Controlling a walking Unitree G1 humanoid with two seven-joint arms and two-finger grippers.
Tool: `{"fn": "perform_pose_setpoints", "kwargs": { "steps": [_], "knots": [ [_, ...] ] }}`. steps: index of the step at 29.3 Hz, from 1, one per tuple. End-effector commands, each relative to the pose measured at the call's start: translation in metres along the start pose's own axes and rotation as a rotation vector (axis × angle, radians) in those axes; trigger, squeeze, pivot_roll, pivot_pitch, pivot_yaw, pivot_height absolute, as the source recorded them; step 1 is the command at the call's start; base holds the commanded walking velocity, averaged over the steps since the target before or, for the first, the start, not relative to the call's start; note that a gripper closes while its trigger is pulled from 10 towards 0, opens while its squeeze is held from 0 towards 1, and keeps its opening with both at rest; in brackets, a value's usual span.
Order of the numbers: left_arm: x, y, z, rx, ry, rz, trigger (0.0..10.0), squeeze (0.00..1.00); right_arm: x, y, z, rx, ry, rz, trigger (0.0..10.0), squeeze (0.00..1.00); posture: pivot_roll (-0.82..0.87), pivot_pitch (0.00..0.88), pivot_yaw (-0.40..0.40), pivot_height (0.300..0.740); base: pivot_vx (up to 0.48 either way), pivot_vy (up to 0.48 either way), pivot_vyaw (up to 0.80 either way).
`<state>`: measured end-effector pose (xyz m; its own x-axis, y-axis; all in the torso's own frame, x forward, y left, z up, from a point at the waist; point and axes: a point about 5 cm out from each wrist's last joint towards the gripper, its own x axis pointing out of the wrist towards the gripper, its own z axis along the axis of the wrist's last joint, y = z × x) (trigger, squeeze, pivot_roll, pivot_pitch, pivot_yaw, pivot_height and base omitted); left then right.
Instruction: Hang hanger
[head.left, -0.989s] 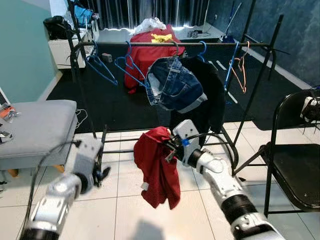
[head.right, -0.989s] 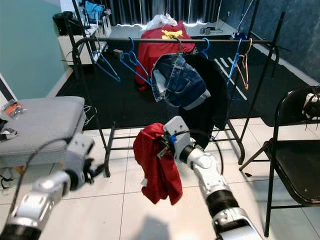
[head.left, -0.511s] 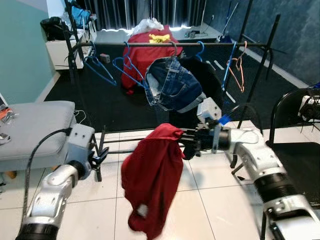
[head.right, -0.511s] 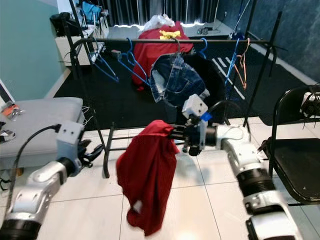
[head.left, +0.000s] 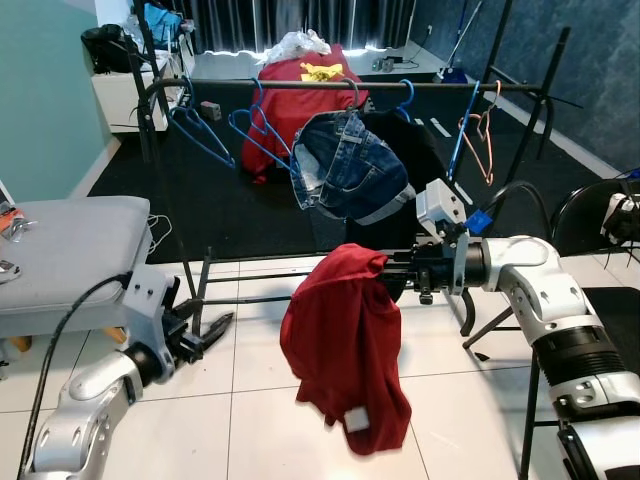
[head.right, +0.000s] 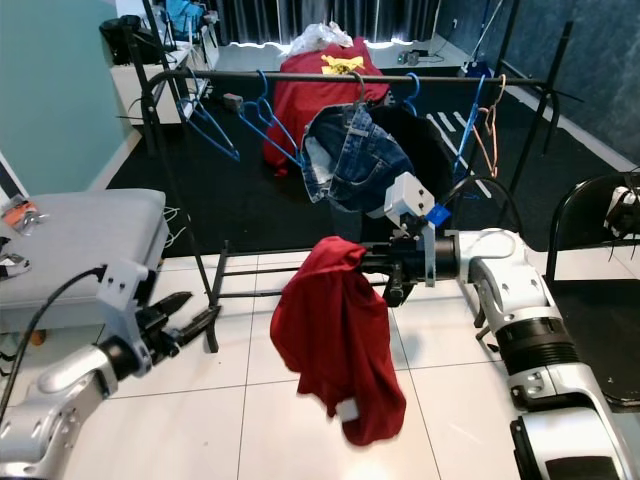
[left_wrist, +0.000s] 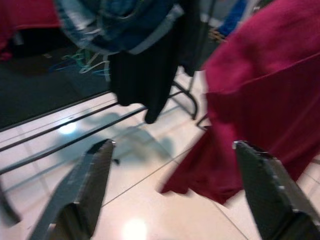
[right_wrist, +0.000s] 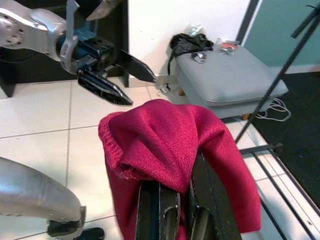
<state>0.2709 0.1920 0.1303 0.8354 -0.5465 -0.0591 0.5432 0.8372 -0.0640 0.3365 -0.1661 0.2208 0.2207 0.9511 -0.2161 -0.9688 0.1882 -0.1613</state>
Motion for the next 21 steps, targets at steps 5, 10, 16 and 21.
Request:
{"fn": "perform_pose_setpoints", "kwargs": {
  "steps": [5,10,16,21],
  "knots": [
    [0.023,-0.007,-0.007,-0.027,-0.036,0.023,10.0,1.00,0.002,0.000,0.014,-0.034,-0.022,0.025,0.0,0.00,-0.01,0.003,-0.012,0.740,0.000,0.000,0.00],
    [0.035,-0.010,-0.006,-0.060,-0.071,0.037,10.0,1.00,0.003,-0.003,0.019,-0.055,-0.044,0.006,0.0,0.00,-0.01,0.000,-0.009,0.740,0.000,0.000,0.00],
    [0.033,-0.022,-0.005,-0.109,-0.071,-0.076,10.0,0.00,0.004,-0.005,0.023,-0.069,-0.062,-0.012,0.0,0.00,-0.01,0.000,-0.008,0.740,0.000,0.000,0.00],
    [0.027,-0.028,-0.006,-0.122,-0.040,-0.164,10.0,0.00,0.006,-0.006,0.028,-0.080,-0.083,-0.022,0.0,0.00,-0.01,0.000,-0.008,0.740,0.000,0.000,0.00]
  ]
}}
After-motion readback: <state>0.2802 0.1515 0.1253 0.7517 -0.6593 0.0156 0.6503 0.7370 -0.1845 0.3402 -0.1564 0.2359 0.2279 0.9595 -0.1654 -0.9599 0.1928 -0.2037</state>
